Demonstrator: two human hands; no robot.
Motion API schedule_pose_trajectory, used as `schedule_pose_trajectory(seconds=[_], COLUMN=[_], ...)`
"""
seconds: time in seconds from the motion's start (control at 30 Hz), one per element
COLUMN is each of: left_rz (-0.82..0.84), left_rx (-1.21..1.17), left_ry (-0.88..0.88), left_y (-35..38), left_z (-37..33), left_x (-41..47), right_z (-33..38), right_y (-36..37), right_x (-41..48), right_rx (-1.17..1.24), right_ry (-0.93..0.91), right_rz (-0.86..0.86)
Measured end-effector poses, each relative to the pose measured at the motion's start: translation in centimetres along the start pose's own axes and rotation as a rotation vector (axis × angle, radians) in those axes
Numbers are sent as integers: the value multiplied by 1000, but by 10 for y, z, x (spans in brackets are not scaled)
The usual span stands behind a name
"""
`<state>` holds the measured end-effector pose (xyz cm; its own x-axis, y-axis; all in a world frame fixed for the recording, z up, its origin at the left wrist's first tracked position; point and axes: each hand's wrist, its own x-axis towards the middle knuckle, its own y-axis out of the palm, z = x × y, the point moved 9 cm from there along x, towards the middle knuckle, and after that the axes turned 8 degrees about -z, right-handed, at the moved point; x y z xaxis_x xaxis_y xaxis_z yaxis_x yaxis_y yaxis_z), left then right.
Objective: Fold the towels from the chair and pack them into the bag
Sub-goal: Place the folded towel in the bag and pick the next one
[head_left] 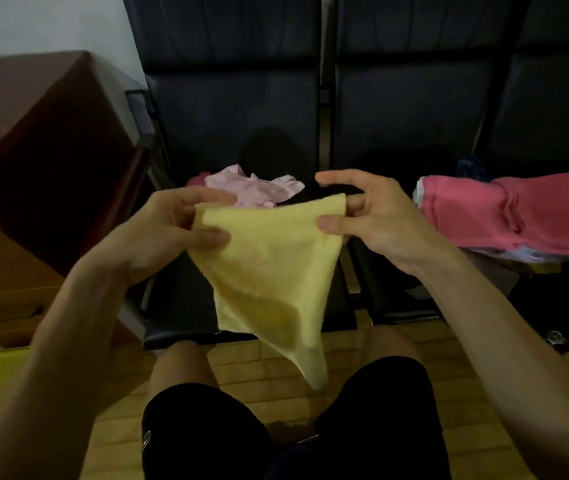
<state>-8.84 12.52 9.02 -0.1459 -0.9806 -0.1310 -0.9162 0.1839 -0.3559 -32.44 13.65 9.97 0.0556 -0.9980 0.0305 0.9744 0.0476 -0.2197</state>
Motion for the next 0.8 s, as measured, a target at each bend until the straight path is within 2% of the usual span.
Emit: schedule_pose_trajectory(seconds=[0.1,0.27,0.37,0.5,0.57,0.73,0.8], left_rz=[32,-103,-139,-197,-154,125,150], left_rx=[245,400,454,390,354,355,412], left_ry=[-79,-7,20,95,108,143,168], left_y=[2,-2,0,-1,1,17,19], left_z=[12,9,5,-4,-8,-18,-20], left_x=[2,7,10,12,10,0,-1], right_z=[-4,-9,-4,6,6,3,1], right_y=[6,-3,-7,-14,-20,-25,-22], right_x=[-1,5,7,9,13,19,18], right_rx=[-108,-288,-455,-507,-496,-359,-263], right_ry=[-31,-106,-165,-206,-189,-109,-38], right_rz=[1,-127,-182,-198,-192,-114,-41])
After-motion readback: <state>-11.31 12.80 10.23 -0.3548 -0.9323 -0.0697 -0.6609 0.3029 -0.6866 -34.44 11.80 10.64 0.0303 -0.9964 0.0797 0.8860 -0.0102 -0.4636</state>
